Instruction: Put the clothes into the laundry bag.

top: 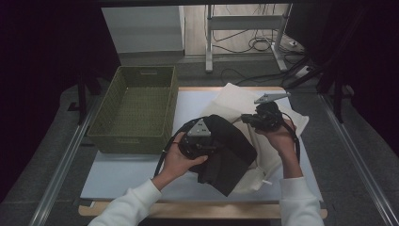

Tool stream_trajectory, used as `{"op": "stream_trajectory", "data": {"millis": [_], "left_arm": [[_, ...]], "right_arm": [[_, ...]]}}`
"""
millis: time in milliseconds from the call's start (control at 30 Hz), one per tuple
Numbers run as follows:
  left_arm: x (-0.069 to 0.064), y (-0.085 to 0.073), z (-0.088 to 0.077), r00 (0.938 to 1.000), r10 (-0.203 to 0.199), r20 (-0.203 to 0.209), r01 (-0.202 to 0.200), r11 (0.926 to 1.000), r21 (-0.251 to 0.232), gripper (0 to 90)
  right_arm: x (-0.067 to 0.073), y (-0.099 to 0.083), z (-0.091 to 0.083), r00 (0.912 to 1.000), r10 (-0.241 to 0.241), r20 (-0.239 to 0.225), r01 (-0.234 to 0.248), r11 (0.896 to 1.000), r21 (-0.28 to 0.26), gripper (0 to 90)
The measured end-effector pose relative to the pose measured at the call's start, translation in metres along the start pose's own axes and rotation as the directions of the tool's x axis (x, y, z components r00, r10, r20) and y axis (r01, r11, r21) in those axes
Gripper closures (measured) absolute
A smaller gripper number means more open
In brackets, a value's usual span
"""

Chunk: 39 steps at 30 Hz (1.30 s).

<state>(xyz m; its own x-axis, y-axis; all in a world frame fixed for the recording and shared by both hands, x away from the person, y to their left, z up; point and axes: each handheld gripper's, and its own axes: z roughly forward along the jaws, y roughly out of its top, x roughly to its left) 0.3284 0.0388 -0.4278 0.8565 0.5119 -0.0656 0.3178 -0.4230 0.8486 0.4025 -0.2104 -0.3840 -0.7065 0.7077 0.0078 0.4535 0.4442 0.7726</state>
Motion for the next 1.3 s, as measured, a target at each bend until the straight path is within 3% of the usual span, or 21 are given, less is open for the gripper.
{"op": "stream_trajectory", "data": {"millis": [267, 400, 600, 933, 1033, 1167, 1267, 1300], "left_arm": [[-0.004, 0.004, 0.015, 0.999, 0.028, -0.035, -0.027, 0.9993, 0.025, 66.7], [0.001, 0.003, 0.021, 0.9996, -0.011, -0.026, 0.012, 0.9997, 0.023, 66.8], [0.004, 0.001, 0.026, 0.9987, -0.022, -0.046, 0.024, 0.9993, 0.027, 66.8], [-0.004, 0.003, 0.039, 0.9957, 0.03, -0.088, -0.025, 0.9983, 0.053, 66.7], [-0.012, 0.003, 0.041, 0.9928, 0.077, -0.091, -0.071, 0.9951, 0.069, 66.7], [-0.016, 0.004, 0.044, 0.9892, 0.107, -0.099, -0.099, 0.9913, 0.086, 66.7], [-0.02, 0.005, 0.051, 0.9886, 0.117, -0.095, -0.107, 0.9891, 0.101, 66.7], [-0.023, 0.005, 0.054, 0.9852, 0.131, -0.111, -0.119, 0.9871, 0.107, 66.7]], "right_arm": [[0.004, 0.0, 0.002, 0.9999, -0.011, -0.004, 0.011, 1.0, 0.018, 87.7], [0.005, 0.0, 0.003, 0.9999, -0.016, -0.004, 0.016, 1.0, 0.024, 87.9], [0.006, 0.0, 0.003, 0.9999, -0.011, -0.003, 0.011, 1.0, 0.027, 87.9], [0.006, -0.001, 0.005, 1.0, -0.005, 0.002, 0.004, 0.999, 0.033, 88.2], [0.005, -0.001, 0.003, 1.0, 0.005, 0.007, -0.005, 1.0, 0.023, 88.2], [0.006, 0.0, 0.002, 0.9998, -0.005, 0.02, 0.005, 1.0, 0.009, 88.3], [0.008, 0.003, -0.001, 1.0, -0.001, 0.002, 0.001, 1.0, -0.02, 88.4], [0.01, 0.004, -0.002, 0.9999, -0.009, 0.006, 0.009, 1.0, -0.019, 88.5]]}}
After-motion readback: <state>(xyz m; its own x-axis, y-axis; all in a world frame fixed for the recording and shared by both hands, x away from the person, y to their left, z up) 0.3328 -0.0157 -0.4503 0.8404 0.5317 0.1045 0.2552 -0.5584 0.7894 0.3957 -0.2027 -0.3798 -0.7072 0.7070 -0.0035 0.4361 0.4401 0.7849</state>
